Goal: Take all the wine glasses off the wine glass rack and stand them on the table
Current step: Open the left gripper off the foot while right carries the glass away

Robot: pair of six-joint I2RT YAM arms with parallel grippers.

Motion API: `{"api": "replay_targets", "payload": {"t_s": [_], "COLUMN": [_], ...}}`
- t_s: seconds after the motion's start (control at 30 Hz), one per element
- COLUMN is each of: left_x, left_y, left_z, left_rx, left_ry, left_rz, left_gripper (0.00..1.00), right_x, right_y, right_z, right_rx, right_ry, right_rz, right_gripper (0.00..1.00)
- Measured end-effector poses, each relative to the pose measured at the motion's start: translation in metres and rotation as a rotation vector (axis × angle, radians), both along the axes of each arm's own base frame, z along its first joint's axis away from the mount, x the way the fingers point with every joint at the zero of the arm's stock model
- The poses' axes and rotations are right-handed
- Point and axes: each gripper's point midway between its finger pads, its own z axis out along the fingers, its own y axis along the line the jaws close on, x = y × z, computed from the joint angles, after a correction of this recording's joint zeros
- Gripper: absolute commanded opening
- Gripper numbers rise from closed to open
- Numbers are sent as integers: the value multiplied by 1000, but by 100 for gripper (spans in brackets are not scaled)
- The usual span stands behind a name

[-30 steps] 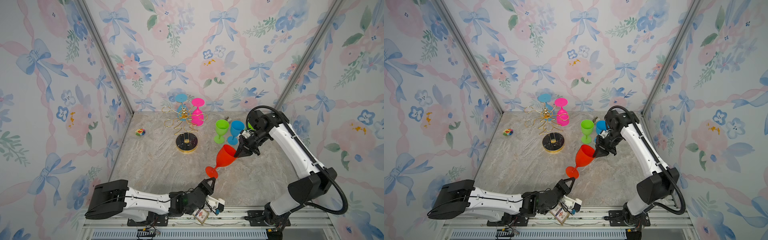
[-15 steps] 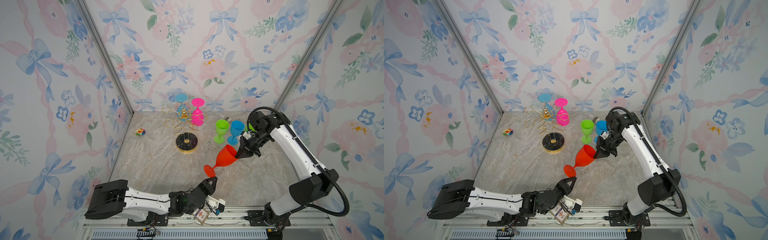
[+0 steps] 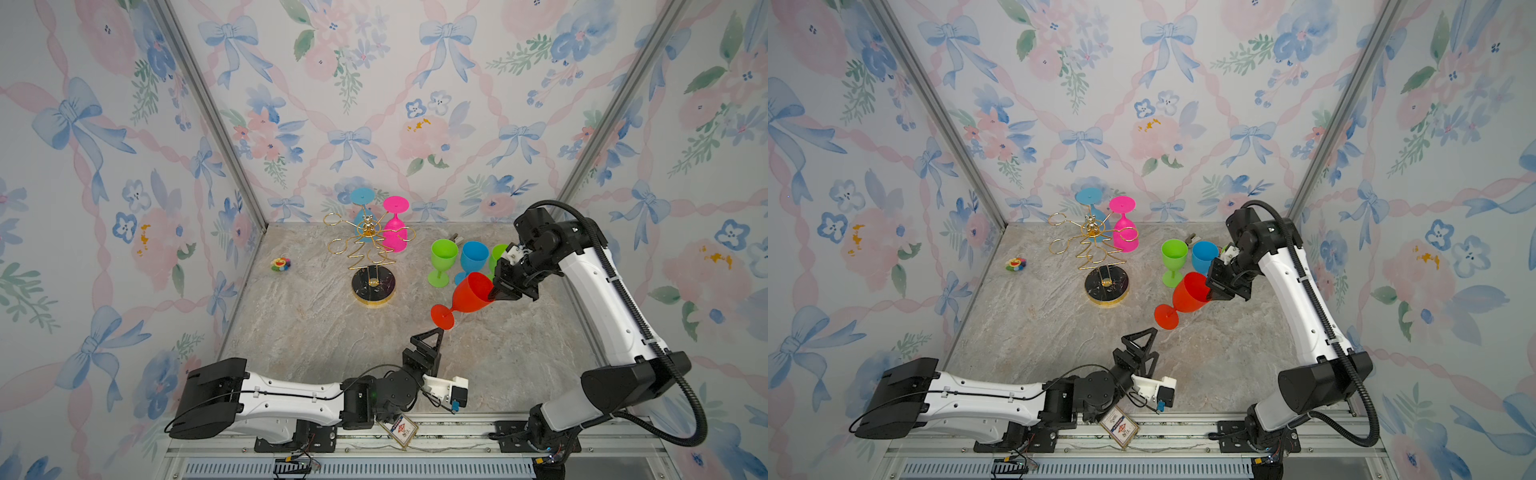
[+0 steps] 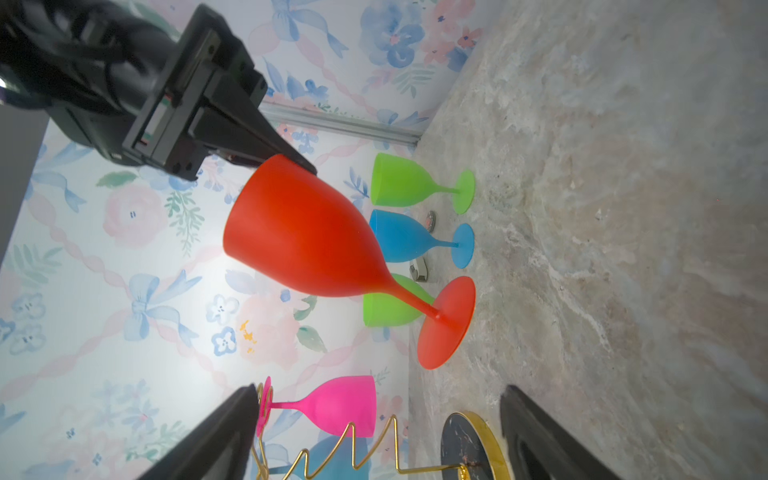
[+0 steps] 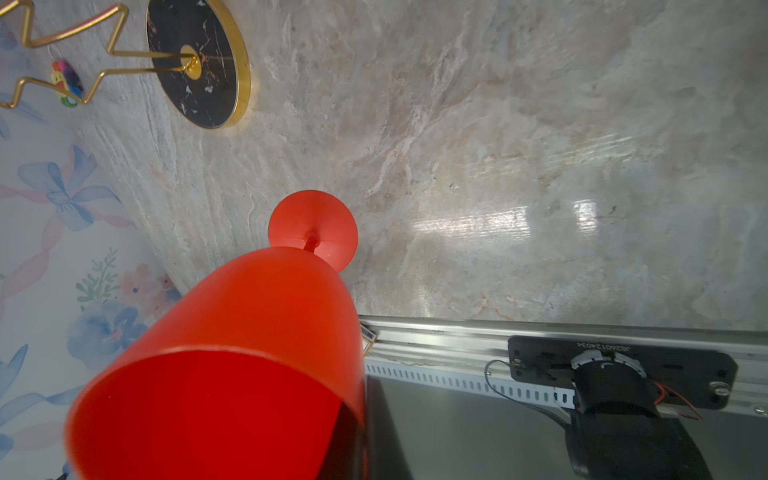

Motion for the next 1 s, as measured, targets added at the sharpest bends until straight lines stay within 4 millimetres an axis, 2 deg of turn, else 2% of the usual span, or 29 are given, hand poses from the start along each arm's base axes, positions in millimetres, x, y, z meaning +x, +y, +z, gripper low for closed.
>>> {"api": "replay_targets", "payload": {"t_s": [0.23, 0.37, 0.47, 0.7, 0.87, 1.0], "left_x": [14, 28, 53, 106, 126, 143], "left_y": [0, 7, 30, 84, 112, 136], "left_z": [51, 74, 94, 148, 162, 162], "left_rx": [-330, -507, -649, -942, -1032, -1077], "left_ry": [161, 293, 377, 533, 609, 636], "left_rz": [135, 183, 230, 328, 382, 449], "left_gripper": [98, 98, 98, 98, 98, 98], "right_x": [14, 24, 34, 54, 66, 73], "right_y": [-35, -44, -44, -36, -21, -7], "right_z": [-4, -7, -12, -40, -53, -60], "right_rx": [-184, -232, -250, -321, -351, -365], "right_ry": [-55, -86, -95, -48, -29, -27], "right_rz": [-155, -204, -213, -177, -124, -77], "right_gripper": [0, 0, 0, 0, 0, 0]}}
